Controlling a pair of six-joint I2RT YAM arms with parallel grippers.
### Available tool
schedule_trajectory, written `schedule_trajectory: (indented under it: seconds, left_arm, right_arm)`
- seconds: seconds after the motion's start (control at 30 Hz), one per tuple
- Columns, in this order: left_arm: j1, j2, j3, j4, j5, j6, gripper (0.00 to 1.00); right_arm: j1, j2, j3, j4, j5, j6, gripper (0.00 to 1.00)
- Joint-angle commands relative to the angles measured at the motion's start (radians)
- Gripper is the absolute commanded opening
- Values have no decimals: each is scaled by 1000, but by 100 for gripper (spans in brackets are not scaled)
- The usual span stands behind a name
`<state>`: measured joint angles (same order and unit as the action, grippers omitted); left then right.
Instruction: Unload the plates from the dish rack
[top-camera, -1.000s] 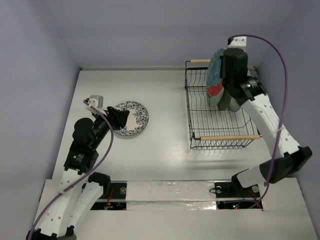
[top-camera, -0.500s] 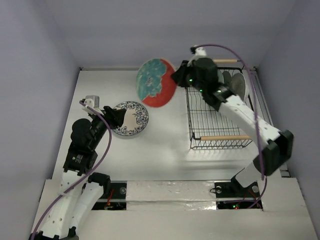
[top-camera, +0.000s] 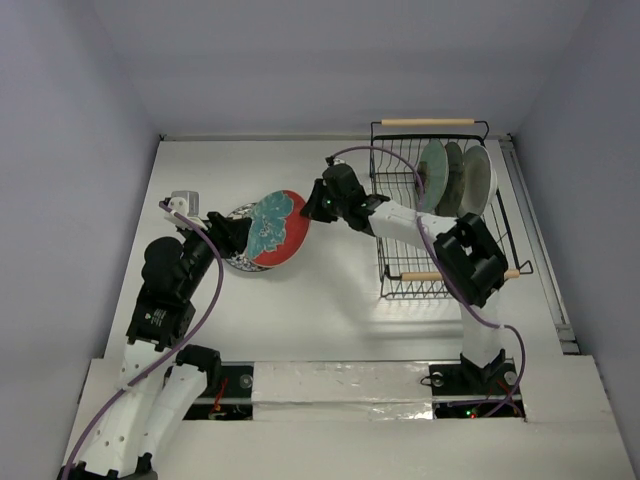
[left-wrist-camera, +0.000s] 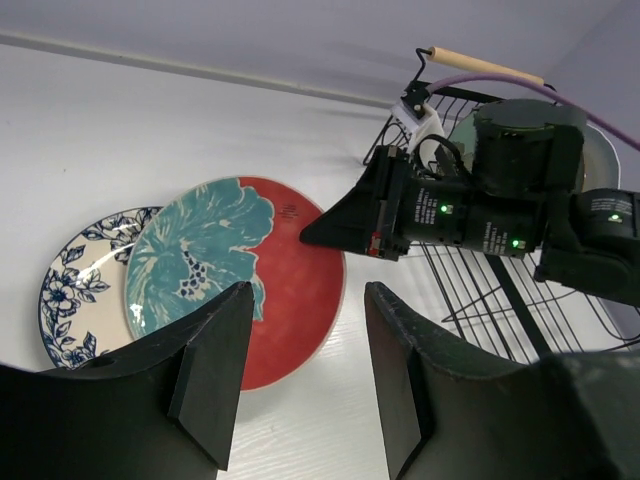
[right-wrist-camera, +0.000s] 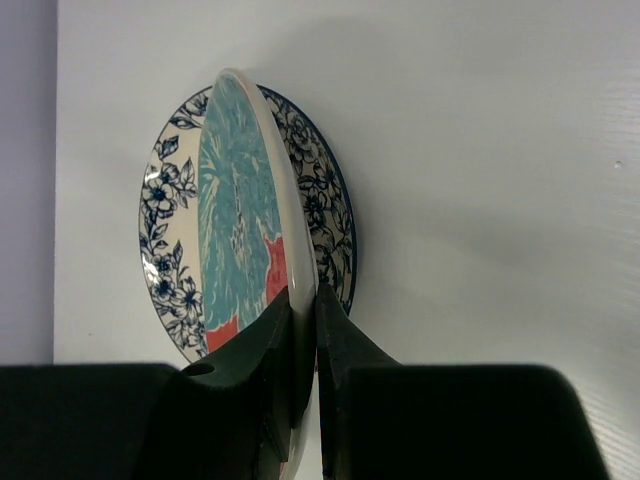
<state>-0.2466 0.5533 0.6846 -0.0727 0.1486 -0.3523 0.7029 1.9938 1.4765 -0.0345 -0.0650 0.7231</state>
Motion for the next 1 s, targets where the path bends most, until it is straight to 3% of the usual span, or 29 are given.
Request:
schedule_trajectory:
  seconds: [0.0,0.13,0.23,0.27,0.63,0.97]
  left_arm:
    - [4,-4,27,36,3,12,45]
    - [4,-3,26,37,11,9,45]
    - [4,-3,26,39,12,9,45]
    - [4,-3,26,39,16,9,45]
    - [4,-6,24,39,19,7,45]
    - [4,-7,23,42,20,6,45]
  right_arm:
    - [20,-35,44,315,-25,133,0]
    - [20,-6,4,349,-36,171,0]
    - [38,5,-24,357,-47,190,11]
    - [38,14,-25,355,-47,187,20]
    - [69,56,14,233,-58,138,35]
    - [78,36,24,61,-4,21,80]
